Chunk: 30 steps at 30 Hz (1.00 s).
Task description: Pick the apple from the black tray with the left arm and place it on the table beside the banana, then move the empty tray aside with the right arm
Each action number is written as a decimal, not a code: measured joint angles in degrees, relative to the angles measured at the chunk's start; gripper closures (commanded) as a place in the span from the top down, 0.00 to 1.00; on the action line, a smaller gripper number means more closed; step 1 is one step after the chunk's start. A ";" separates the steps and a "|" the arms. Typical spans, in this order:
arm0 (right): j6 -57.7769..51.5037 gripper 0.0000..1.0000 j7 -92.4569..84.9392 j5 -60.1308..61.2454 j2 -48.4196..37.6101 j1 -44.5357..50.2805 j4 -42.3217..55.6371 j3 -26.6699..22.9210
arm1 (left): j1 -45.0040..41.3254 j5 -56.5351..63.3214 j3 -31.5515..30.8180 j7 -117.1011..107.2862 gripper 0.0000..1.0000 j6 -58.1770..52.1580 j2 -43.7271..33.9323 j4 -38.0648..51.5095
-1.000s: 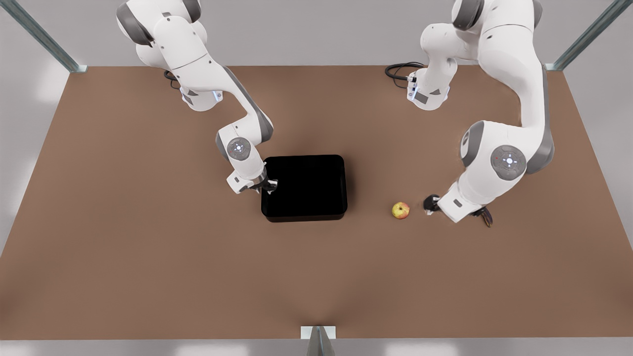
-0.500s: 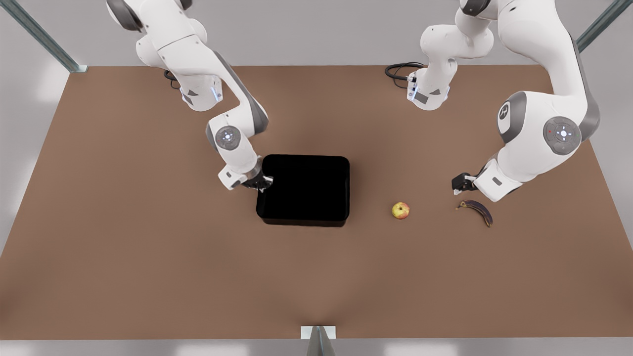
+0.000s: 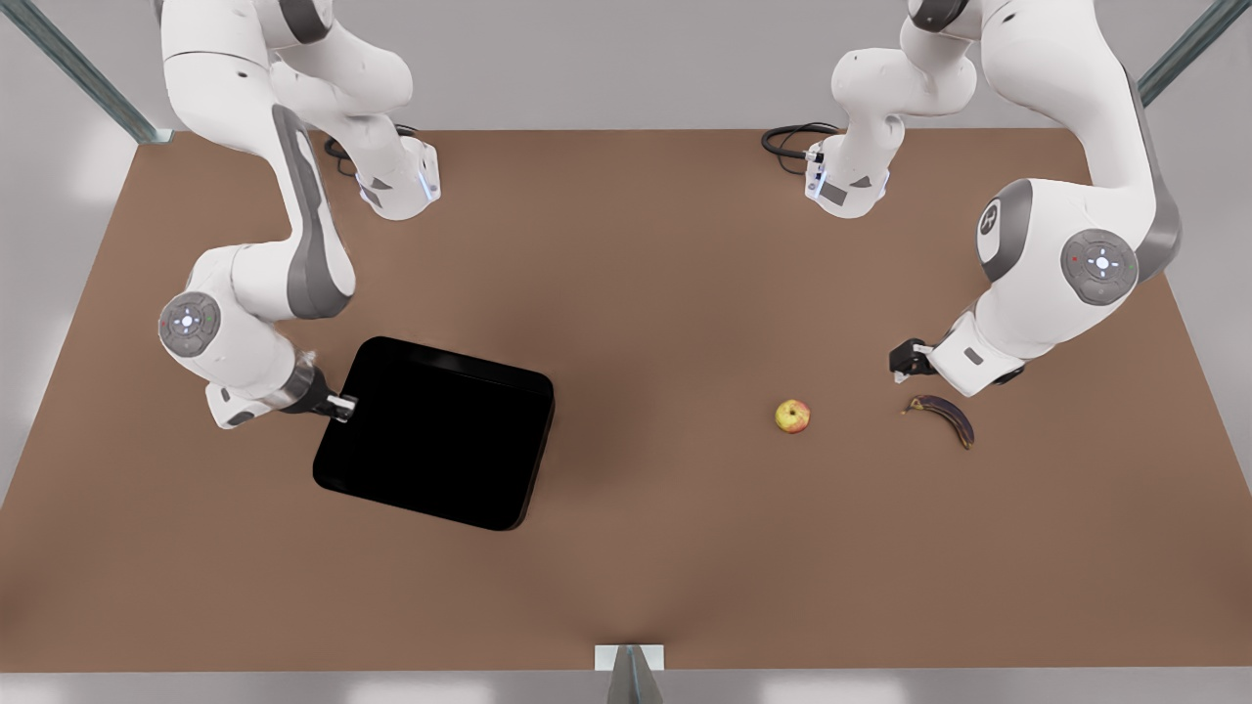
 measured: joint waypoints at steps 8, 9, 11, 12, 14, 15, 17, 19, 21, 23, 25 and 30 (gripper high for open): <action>-2.78 0.15 -21.02 4.96 7.26 -1.07 7.90 -9.22 | 0.03 0.05 0.12 0.38 1.00 -0.13 -0.13 0.00; -2.53 0.15 -23.82 6.88 8.17 -1.12 8.66 -10.43 | 0.03 0.05 0.12 0.41 1.00 -0.19 -0.15 0.00; -2.14 0.15 -29.34 10.28 10.71 -2.59 11.08 -11.56 | 0.03 0.05 0.12 0.48 1.00 -0.27 -0.10 0.00; -1.99 0.15 -31.95 11.47 12.17 -3.40 12.08 -11.78 | 0.03 0.05 0.12 0.50 1.00 -0.30 -0.09 0.00; -1.76 0.15 -36.80 13.07 15.20 -4.76 13.89 -11.93 | 0.03 0.05 0.13 0.56 1.00 -0.36 -0.06 -0.06; -1.52 0.15 -39.03 13.59 16.55 -5.14 14.52 -11.93 | 0.03 0.05 0.13 0.58 1.00 -0.38 -0.04 -0.07; -0.64 0.16 -43.12 14.24 18.86 -5.48 15.02 -11.92 | 0.03 0.05 0.13 0.63 1.00 -0.41 -0.01 -0.08; 0.33 0.18 -46.77 14.59 20.54 -5.83 15.16 -11.91 | 0.03 0.05 0.13 0.67 1.00 -0.43 0.00 -0.09; 1.08 0.41 -49.92 14.65 21.34 -5.92 15.42 -11.91 | 0.03 0.05 0.13 0.70 1.00 -0.45 -0.06 -0.05; 1.62 0.82 -52.46 14.68 21.51 -5.90 16.10 -11.91 | 0.03 0.05 0.13 0.73 1.00 -0.46 -0.13 -0.01; 1.98 1.00 -54.34 14.72 20.95 -5.85 16.58 -11.79 | 0.03 0.05 0.13 0.74 1.00 -0.47 -0.16 0.00; -1.15 1.00 -54.45 13.70 9.14 -2.30 17.36 -8.37 | 0.04 0.05 0.14 0.79 1.00 -0.48 -0.09 -0.01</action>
